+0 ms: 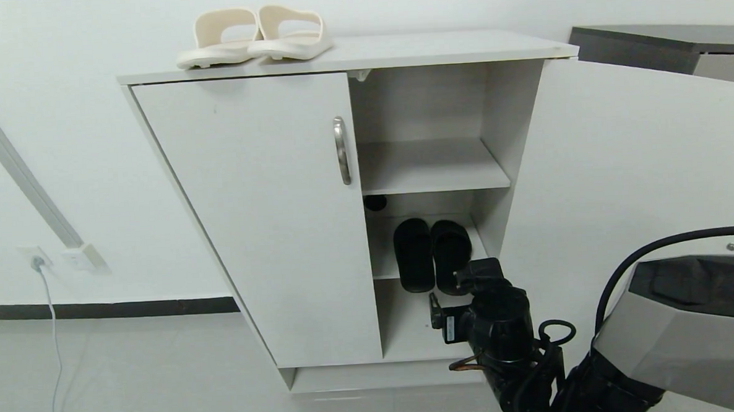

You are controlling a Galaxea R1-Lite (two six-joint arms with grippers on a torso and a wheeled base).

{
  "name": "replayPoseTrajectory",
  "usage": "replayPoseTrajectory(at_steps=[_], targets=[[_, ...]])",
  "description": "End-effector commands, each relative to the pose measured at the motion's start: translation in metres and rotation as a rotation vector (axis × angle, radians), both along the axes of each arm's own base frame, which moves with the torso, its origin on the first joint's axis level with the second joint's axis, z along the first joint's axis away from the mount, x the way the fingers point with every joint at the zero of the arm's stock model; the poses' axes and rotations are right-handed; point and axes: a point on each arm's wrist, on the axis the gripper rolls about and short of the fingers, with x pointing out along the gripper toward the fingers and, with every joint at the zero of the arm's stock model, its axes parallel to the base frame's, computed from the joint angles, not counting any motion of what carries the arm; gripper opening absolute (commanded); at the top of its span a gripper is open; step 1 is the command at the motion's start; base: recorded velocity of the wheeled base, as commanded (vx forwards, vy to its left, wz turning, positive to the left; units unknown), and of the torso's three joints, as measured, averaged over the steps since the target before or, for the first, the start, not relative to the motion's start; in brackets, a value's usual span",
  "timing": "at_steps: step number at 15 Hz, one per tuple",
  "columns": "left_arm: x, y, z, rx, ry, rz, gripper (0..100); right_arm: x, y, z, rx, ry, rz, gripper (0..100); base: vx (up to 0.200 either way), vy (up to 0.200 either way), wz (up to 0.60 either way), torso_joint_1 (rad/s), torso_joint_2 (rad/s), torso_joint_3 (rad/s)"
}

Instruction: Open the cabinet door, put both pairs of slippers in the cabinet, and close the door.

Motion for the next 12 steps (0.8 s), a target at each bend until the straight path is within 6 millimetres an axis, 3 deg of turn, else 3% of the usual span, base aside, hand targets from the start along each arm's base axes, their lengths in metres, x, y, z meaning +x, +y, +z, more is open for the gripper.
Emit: replayPoseTrajectory(at_steps=[1, 5, 12], targets=[[0.0001, 0.0, 0.0, 0.0, 0.001, 0.001, 0, 0.0, 0.0003, -0.0009, -0.001, 0.001, 0.001, 100, 0.0, 0.0, 0.0, 0.002, 0.0, 0.203], [0.0001, 0.0, 0.0, 0.011, 0.001, -0.001, 0, 0.0, 0.0004, -0.0016, 0.006, 0.005, 0.004, 100, 0.0, 0.0, 0.0, 0.0, 0.0, 0.155], [0.0001, 0.0, 0.0002, 0.006, 0.0, -0.001, 0, -0.0017, -0.0014, -0.0068, -0.009, 0.02, 0.005, 100, 0.0, 0.0, 0.0, 0.0, 0.0, 0.0]])
